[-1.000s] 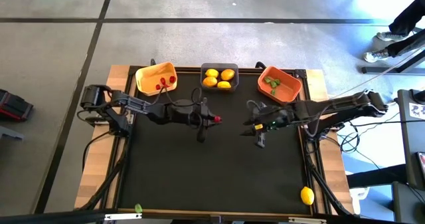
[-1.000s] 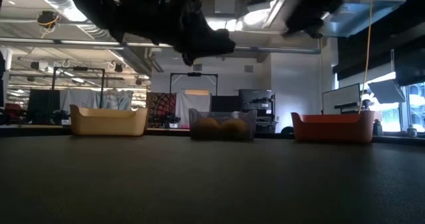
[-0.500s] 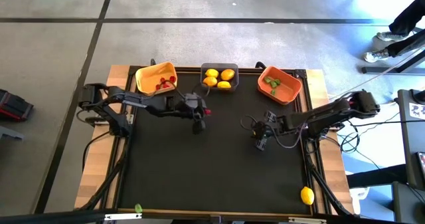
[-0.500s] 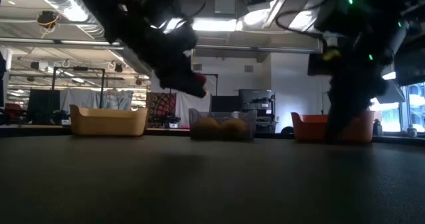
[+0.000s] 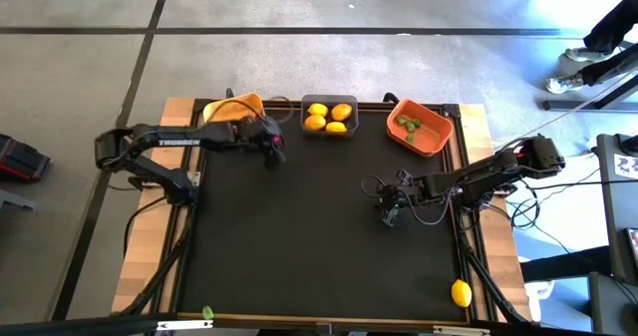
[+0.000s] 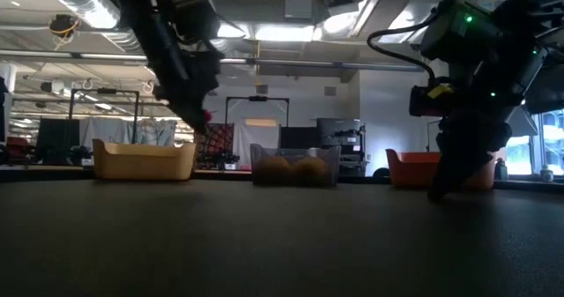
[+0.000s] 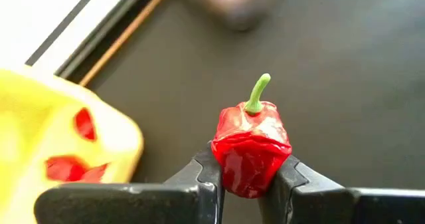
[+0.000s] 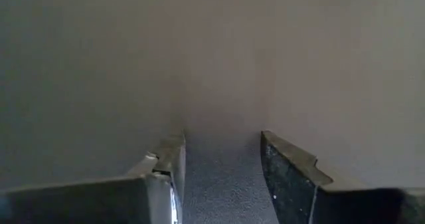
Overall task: Sort produce into baskets
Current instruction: Put the red chili pepper into the yellow bin
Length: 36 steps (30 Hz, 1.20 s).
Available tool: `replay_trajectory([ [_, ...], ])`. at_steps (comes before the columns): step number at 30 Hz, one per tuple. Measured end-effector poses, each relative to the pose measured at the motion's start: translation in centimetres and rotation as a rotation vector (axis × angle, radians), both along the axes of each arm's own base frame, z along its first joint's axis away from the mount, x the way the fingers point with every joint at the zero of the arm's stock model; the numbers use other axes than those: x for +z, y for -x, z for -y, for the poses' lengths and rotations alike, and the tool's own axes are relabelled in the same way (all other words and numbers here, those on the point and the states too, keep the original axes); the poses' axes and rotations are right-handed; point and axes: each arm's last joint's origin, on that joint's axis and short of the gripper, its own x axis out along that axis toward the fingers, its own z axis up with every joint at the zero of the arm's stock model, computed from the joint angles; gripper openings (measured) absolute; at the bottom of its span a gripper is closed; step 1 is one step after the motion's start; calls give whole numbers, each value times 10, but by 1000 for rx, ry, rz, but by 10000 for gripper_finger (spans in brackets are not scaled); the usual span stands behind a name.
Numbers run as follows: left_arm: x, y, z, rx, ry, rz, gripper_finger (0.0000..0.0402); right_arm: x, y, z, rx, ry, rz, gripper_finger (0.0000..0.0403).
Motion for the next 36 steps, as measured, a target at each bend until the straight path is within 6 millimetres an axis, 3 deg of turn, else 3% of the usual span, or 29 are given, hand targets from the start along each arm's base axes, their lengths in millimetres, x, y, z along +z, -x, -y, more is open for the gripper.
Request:
replay_trajectory([
  [9, -1, 33, -47, 200, 5, -41, 54, 0, 0, 1, -8, 18, 7, 150],
  [18, -2, 61, -80, 329, -5, -75, 54, 0, -1, 1, -9, 20, 10, 150],
  [28, -6, 81, -92, 382, 24, -141, 61, 0, -1, 1, -10, 20, 10, 150],
  [36, -30, 92, -87, 393, 44, -171, 85, 0, -1, 1, -11, 24, 16, 150],
])
